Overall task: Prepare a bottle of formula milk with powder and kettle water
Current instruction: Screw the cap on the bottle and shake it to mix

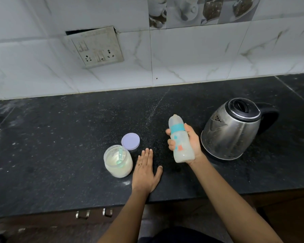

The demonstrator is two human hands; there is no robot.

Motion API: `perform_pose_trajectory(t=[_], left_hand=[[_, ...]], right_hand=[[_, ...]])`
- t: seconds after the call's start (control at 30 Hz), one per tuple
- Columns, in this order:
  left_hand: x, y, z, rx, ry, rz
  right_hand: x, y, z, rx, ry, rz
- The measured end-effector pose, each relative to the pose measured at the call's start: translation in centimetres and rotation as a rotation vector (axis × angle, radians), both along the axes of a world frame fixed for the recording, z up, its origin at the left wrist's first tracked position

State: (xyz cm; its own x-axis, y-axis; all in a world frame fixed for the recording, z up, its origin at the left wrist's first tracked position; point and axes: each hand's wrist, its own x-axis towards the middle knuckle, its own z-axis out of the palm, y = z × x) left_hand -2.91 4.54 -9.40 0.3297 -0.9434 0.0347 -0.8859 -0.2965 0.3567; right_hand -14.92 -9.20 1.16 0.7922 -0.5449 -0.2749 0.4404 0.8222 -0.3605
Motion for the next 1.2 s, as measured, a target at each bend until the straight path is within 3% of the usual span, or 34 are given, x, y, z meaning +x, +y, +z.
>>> perform_pose_trajectory(t=[0.13,0.27,0.4,0.53,0.67,0.8,0.93,1.07,1.2], left_hand=[[0.0,0.0,0.0,-0.008,0.006,0.005],[0.0,0.0,0.0,-0.019,0.008,0.008],[0.0,0.0,0.0,-0.024,0.012,0.011],[0.0,0.1,-0.2,-0.030,0.017,0.012],[0.0,-0.1,-0.2,-0.034,0.022,0.016],[0.1,0.0,-0.2,-0.027,0.015,0.009],[0.0,-0.2,-0.3,-0.023,0.008,0.013],[0.1,-0.1,-0.3,-0.025,0.000,0.002],[0.0,-0.1,-0.2,-0.029,0.016,0.011]], right_hand=[[0.3,0.0,0.1,0.235,-0.084,-0.086],[0.6,0.8,0.7,-0.017,-0.011,-0.042],[0.6,0.6,1.6,0.188,-0.061,-0.240],[0.6,1.8,2.0,0.034,0.105,-0.175],[0.4,1.1,2.9,0.165,-0.004,-0.342],[0.4,2.6,2.0,-0.003,0.193,-0.193],[0.1,1.4,3.2,0.183,0.067,-0.310],[-0.1,3.6,3.1,-0.168,0.226,-0.142],[0.1,2.0,4.3,0.129,0.073,-0.314]])
